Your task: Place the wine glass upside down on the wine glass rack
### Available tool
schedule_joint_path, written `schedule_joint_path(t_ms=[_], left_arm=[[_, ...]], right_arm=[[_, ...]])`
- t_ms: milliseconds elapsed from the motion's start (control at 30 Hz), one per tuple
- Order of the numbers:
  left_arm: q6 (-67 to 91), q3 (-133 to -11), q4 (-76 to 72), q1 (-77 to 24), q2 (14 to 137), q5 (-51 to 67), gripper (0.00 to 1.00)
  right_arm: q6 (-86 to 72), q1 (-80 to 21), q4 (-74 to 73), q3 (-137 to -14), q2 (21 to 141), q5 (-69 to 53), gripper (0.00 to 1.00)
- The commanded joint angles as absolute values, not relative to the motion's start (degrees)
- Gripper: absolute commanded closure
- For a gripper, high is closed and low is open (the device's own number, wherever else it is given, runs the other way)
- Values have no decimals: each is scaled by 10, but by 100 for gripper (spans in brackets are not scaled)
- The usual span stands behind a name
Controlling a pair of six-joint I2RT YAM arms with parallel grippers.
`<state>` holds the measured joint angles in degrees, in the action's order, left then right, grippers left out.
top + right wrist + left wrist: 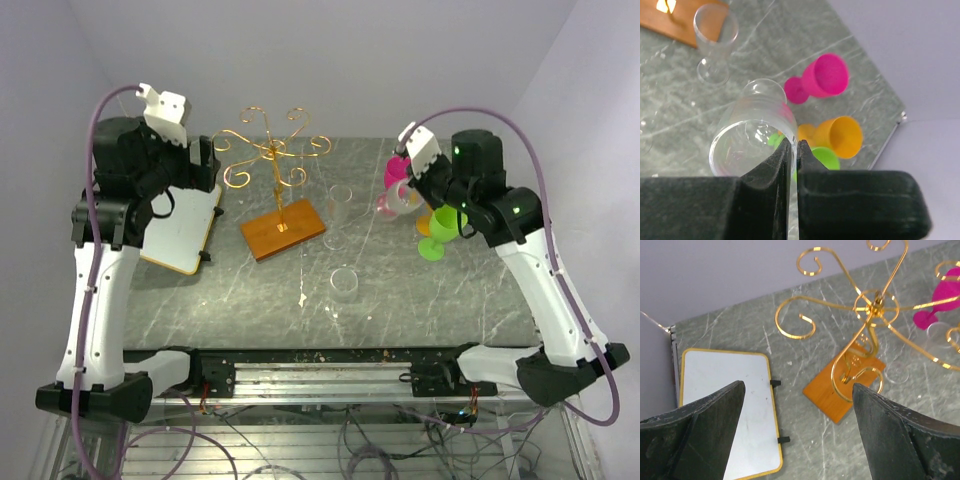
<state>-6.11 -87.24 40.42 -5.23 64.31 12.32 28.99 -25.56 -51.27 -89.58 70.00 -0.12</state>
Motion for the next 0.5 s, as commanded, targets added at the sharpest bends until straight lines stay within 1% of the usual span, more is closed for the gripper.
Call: schedule_joint_path(t_ms=[0, 167, 233, 467], left_arm=[[-12, -954, 442, -48, 680, 148, 1], [-16, -1001, 405, -48, 704, 200, 0], [-2, -1005, 380, -48, 708, 209, 2], [75, -1042, 340, -49, 740, 277, 4]], right_arm=[[288, -253, -473, -998, 743, 24, 100], [278, -253, -457, -1117, 789, 32, 100], [274, -253, -454, -1155, 807, 38, 100], [262, -253, -414, -1225, 830, 73, 100]])
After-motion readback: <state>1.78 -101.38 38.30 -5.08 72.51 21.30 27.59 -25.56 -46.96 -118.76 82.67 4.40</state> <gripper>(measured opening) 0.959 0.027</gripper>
